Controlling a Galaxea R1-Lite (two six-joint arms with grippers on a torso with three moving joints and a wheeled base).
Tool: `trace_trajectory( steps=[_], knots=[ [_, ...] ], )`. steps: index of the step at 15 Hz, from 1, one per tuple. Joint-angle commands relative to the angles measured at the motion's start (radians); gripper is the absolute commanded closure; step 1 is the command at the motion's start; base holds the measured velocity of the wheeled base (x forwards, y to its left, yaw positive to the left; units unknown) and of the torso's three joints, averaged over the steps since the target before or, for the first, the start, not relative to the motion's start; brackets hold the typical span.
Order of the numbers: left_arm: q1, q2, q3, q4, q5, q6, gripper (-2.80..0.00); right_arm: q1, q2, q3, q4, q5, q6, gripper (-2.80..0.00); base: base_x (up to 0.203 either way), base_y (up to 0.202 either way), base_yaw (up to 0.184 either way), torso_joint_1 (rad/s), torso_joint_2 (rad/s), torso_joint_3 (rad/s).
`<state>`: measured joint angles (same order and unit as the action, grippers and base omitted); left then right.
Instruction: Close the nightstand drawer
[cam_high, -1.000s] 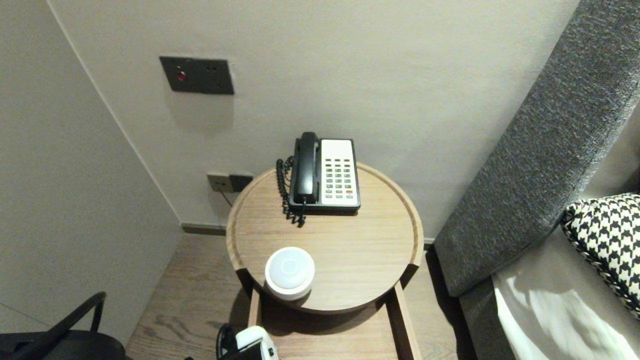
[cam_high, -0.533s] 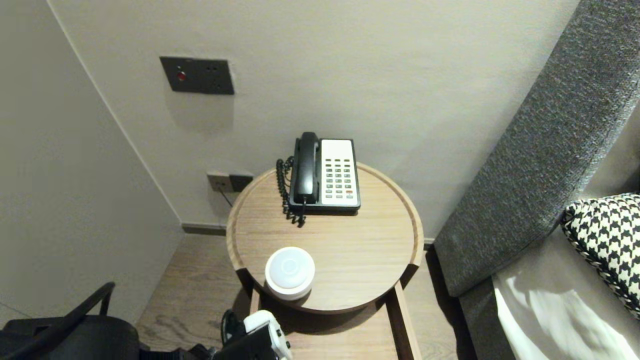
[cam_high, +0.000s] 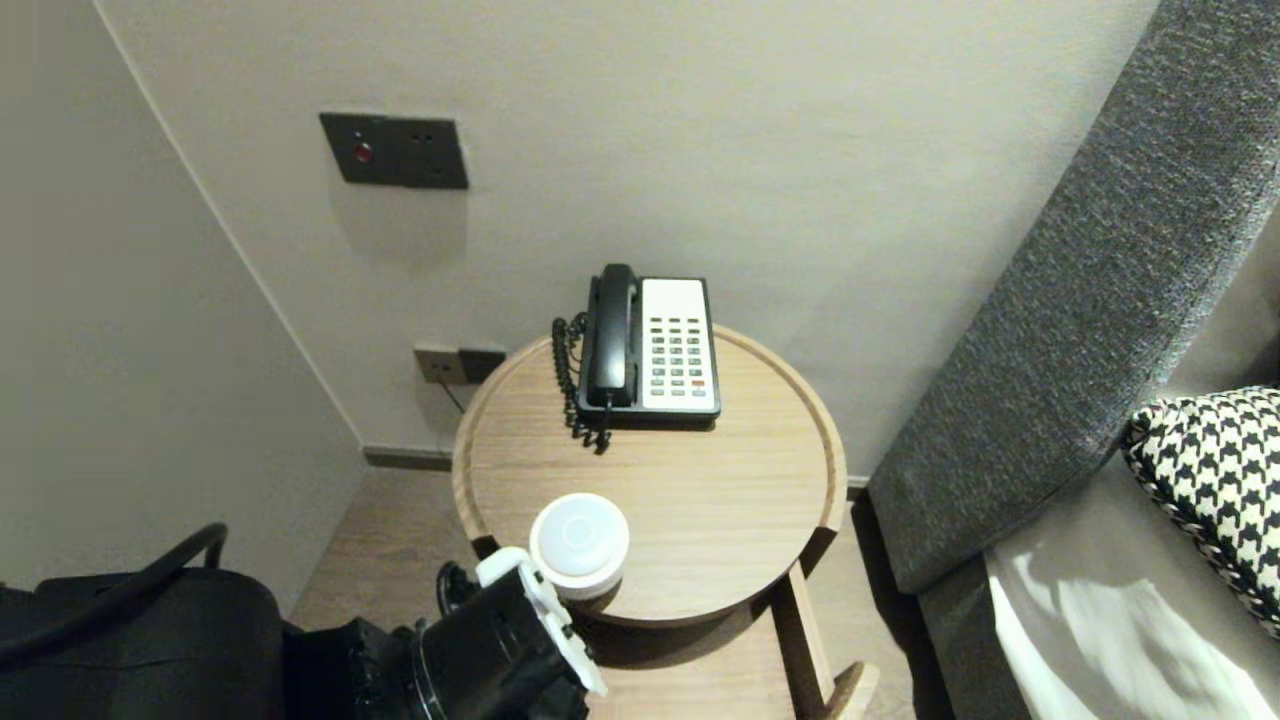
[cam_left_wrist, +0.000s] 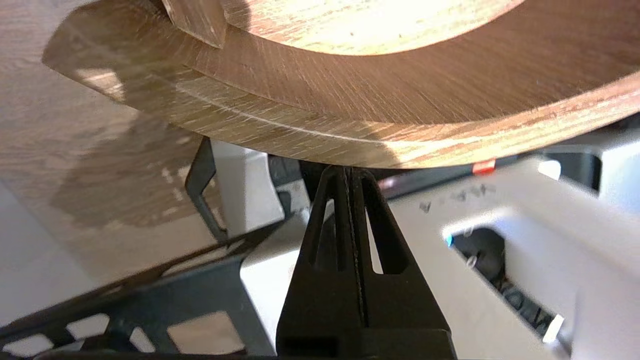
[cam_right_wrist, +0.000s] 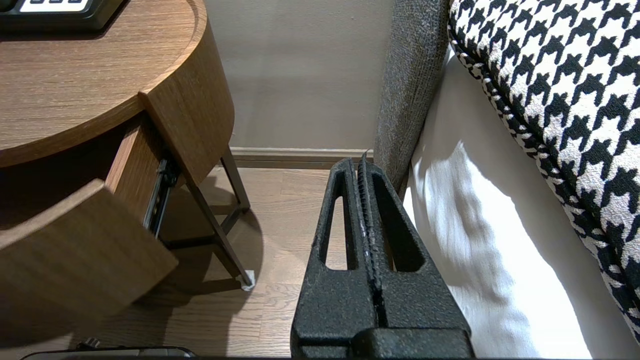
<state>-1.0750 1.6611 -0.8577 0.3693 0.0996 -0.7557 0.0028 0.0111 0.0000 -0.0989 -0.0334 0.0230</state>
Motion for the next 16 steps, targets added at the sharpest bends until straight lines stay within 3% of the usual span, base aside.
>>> trace_trajectory(
  steps=[1,10,16],
  knots=[
    [0.038,0.015,-0.001,-0.026,0.001,-0.004,0.00,0.000,0.000,0.040,-0.001,0.000,0.000,0.00,0.000,0.000,0.000,0.000,0.00,0.000],
    [0.158,0.041,-0.035,-0.136,0.009,0.020,0.00,0.000,0.000,0.040,-0.002,0.000,0.000,0.00,0.000,0.000,0.000,0.000,0.00,0.000],
    [0.214,0.065,-0.040,-0.245,0.088,0.052,0.00,0.000,0.000,0.040,-0.001,0.000,0.000,0.00,0.000,0.000,0.000,0.000,0.00,0.000]
  ],
)
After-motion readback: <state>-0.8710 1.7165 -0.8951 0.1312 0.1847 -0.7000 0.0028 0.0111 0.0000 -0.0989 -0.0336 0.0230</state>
